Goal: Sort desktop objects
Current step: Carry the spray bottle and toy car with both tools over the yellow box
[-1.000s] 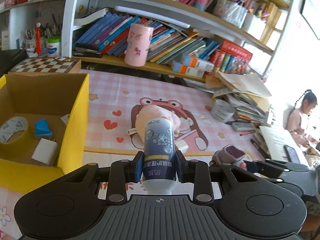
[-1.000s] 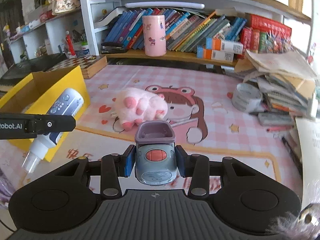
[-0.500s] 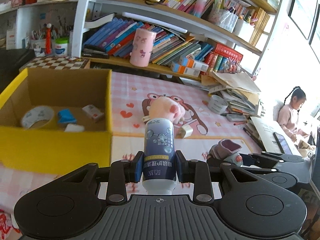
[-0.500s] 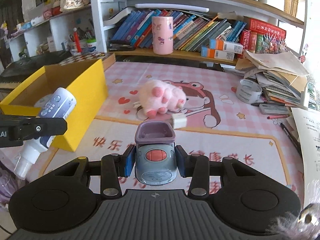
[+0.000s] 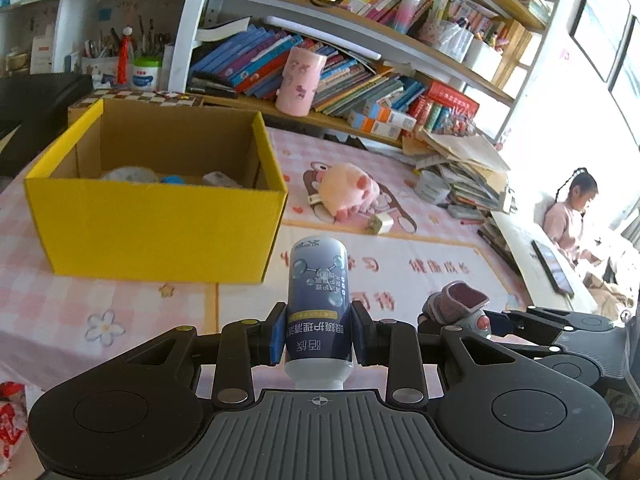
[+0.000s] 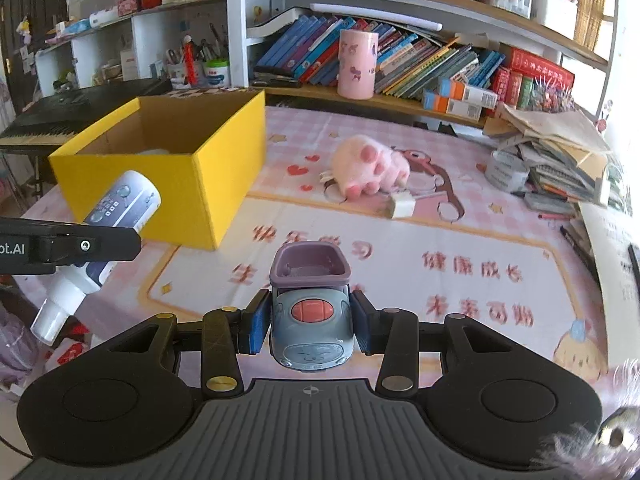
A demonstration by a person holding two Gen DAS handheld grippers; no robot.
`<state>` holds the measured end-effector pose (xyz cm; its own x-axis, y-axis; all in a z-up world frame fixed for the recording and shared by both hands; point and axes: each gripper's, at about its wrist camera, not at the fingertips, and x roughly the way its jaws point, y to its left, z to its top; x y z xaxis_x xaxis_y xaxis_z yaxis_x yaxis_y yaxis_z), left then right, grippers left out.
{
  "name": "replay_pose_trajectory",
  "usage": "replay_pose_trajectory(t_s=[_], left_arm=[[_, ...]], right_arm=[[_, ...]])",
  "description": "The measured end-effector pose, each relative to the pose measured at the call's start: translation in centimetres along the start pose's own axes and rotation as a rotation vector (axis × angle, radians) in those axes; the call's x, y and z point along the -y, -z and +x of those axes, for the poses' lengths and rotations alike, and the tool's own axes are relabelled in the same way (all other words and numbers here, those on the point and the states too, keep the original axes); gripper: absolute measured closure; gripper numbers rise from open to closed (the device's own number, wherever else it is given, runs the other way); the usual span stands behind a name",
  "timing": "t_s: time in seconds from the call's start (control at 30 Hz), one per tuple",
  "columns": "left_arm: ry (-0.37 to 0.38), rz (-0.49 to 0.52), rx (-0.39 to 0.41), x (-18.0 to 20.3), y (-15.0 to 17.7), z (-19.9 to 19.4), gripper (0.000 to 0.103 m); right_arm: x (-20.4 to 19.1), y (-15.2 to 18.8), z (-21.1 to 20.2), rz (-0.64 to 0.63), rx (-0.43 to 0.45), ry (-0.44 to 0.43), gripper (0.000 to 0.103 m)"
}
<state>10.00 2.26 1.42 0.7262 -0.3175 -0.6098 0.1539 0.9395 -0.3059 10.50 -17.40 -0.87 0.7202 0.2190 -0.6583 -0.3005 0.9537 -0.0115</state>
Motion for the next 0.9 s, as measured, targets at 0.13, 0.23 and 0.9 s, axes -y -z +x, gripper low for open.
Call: replay_pose_trajectory(t_s=[0.13,0.23,0.9], left_arm=[[-0.003,0.018,-0.015,-0.9,1.1,-1.6,0.072],[-0.009,0.024,-0.028,-1.6,1.8,-2.5,0.072],[-0.068,0.002,-0.030,-5.4,3.5,-6.3,0.072]], right_arm=[[-1.8,1.4,-0.7,0.032,-0.010,-0.007,0.064],[-3.1,2.3,-1.1,0.050,-0.019,-0.020,0.064],[-9.2,3.0,-0.7,0.026,-0.079,-0.137,0.064]])
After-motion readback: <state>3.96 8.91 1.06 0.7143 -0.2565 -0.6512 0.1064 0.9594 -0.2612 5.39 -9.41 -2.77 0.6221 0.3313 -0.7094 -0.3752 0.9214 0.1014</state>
